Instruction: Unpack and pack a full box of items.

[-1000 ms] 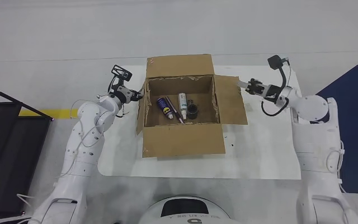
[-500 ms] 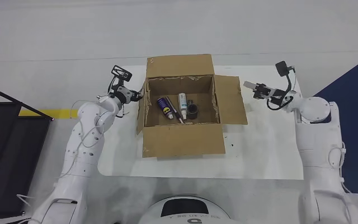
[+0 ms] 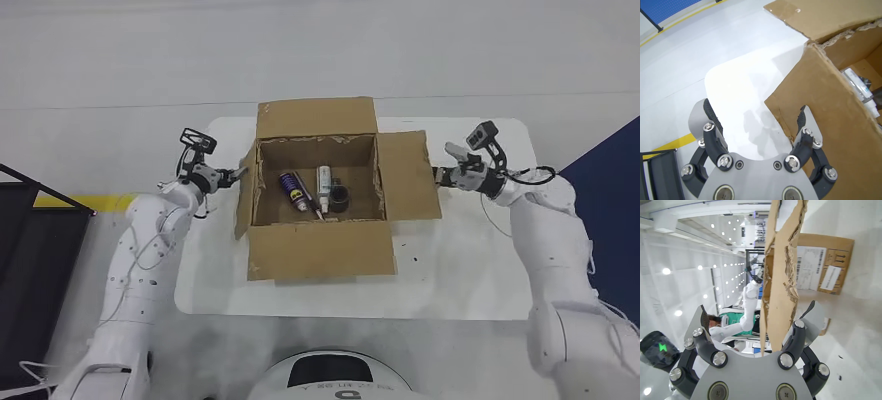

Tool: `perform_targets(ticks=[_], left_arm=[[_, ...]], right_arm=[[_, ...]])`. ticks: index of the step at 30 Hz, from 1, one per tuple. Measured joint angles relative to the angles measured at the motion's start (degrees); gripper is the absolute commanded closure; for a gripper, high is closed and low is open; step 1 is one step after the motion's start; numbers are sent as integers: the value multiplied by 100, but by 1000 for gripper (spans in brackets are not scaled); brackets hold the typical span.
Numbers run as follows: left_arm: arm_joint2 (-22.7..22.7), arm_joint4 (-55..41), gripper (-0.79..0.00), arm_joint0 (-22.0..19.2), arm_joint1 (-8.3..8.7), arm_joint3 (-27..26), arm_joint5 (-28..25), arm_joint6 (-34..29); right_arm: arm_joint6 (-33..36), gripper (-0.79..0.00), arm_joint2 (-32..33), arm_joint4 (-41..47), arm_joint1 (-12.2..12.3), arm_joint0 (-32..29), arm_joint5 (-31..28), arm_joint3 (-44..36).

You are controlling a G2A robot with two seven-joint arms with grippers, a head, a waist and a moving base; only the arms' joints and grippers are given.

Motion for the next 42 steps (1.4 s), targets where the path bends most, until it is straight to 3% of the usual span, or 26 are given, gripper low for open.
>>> perform_targets(ticks=[6, 11, 19, 27, 42], left_arm=[[-472, 75, -785, 128, 113, 640, 2, 227], [-583, 110, -785, 94, 168, 1068, -217, 453], [-399, 222, -785, -125, 198, 1782, -749, 991], [-291, 283, -785, -248, 253, 1986, -1446, 1759], [393, 495, -785, -653, 172, 2284, -1552, 2121]], right_arm=[[-141, -785, -86, 494, 29, -242, -141, -456], [-268, -785, -226, 512, 59, -423, -267, -1113], [-493, -785, -881, 458, -30, -575, -492, -1984], [-766, -785, -1451, 109, -99, -520, -333, -2528], [-1078, -785, -2279, -525, -181, -300, 265, -2439]])
